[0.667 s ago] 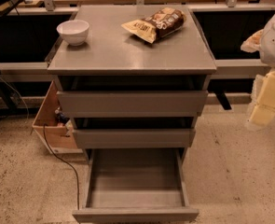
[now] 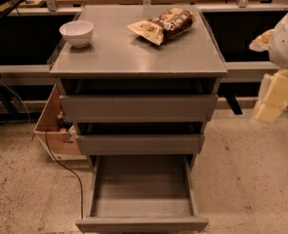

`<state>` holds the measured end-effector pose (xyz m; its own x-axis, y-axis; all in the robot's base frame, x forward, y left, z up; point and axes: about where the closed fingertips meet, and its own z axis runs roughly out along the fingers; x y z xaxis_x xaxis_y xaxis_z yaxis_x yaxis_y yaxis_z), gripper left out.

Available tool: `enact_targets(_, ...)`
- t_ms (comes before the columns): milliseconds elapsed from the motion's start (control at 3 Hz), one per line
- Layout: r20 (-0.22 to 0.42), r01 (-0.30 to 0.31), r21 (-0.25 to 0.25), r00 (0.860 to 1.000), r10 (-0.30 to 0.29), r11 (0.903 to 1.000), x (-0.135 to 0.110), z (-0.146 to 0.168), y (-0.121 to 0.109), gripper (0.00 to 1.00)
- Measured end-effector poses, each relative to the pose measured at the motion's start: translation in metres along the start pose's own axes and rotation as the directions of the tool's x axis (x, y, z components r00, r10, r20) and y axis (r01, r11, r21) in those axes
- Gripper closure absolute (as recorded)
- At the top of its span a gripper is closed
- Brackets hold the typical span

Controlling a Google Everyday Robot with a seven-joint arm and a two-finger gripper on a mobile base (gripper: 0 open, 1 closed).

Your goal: Place brown chip bag into bottom drawer

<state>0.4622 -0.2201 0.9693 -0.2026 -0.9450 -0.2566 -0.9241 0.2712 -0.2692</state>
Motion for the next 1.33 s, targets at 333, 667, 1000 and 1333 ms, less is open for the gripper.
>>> enact_targets(333,0.101,-0.002,0.03,0.995,-0.001,0.9995,-0.008,0.034,-0.048,0.0)
enact_targets(667,0.216,0.015,0.091,0.976,-0.035,0.9957,-0.043,0.072,-0.12,0.0)
enact_targets(1000,0.28,0.021,0.139,0.958,-0.059,0.9901,-0.078,0.089,-0.163,0.0)
enact_targets(1333,0.286,0.016,0.141,0.957,-0.056,0.9899,-0.08,0.091,-0.164,0.0)
